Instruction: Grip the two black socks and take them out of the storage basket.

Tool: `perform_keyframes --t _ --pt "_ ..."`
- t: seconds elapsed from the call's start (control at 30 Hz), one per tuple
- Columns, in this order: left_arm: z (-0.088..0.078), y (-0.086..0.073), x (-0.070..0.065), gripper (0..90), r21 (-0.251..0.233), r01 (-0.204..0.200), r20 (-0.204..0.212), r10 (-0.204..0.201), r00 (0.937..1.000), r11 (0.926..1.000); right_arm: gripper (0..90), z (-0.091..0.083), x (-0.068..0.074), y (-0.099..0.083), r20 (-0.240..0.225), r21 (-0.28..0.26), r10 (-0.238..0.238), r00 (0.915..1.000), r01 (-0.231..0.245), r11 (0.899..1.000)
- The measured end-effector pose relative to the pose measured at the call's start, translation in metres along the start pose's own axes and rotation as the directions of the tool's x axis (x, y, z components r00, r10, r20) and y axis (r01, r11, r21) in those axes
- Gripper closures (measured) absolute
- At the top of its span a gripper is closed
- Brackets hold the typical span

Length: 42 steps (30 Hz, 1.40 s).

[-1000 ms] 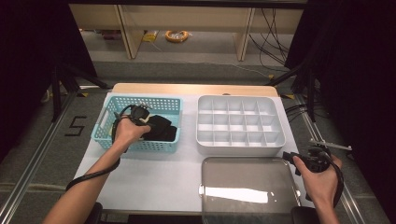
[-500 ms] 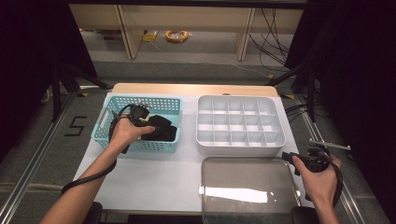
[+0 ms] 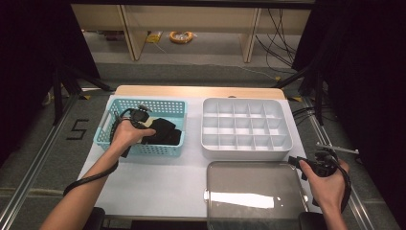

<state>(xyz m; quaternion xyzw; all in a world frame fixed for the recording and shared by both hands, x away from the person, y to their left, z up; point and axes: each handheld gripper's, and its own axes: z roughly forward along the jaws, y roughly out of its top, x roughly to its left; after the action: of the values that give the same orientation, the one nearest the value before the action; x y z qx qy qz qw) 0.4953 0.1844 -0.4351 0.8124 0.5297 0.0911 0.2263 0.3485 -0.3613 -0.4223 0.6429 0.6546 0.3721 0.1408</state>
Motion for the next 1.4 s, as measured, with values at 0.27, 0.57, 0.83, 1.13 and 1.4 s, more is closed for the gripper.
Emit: perform_keyframes --t 0.27,0.57,0.83,1.13,1.4 --pt "0.002 0.005 -0.004 56.3 0.069 -0.06 0.0 0.06 0.9982 0.9959 60.5 -0.001 0.002 0.0 -0.004 -0.002 0.023 0.9997 -0.023 1.0" --pt "0.002 0.006 -0.008 84.7 0.079 -0.106 0.008 0.106 0.9944 0.9912 60.3 -0.004 0.001 0.0 -0.012 0.007 0.031 0.9995 -0.031 0.999" --pt "-0.012 0.003 -0.004 87.0 -0.037 -0.124 0.023 0.125 0.9919 0.9916 60.3 -0.004 0.002 0.0 -0.011 0.004 0.028 0.9996 -0.028 1.0" --pt "-0.045 -0.001 -0.006 87.0 -0.298 -0.088 0.074 0.114 0.9907 0.9505 60.3 -0.004 0.002 -0.001 -0.001 -0.006 0.021 0.9998 -0.021 1.0" --pt "-0.071 -0.006 -0.008 87.2 -0.468 -0.034 0.1 0.091 0.9908 0.8831 60.3 -0.003 0.002 -0.001 0.005 -0.013 0.014 0.9999 -0.014 1.0"
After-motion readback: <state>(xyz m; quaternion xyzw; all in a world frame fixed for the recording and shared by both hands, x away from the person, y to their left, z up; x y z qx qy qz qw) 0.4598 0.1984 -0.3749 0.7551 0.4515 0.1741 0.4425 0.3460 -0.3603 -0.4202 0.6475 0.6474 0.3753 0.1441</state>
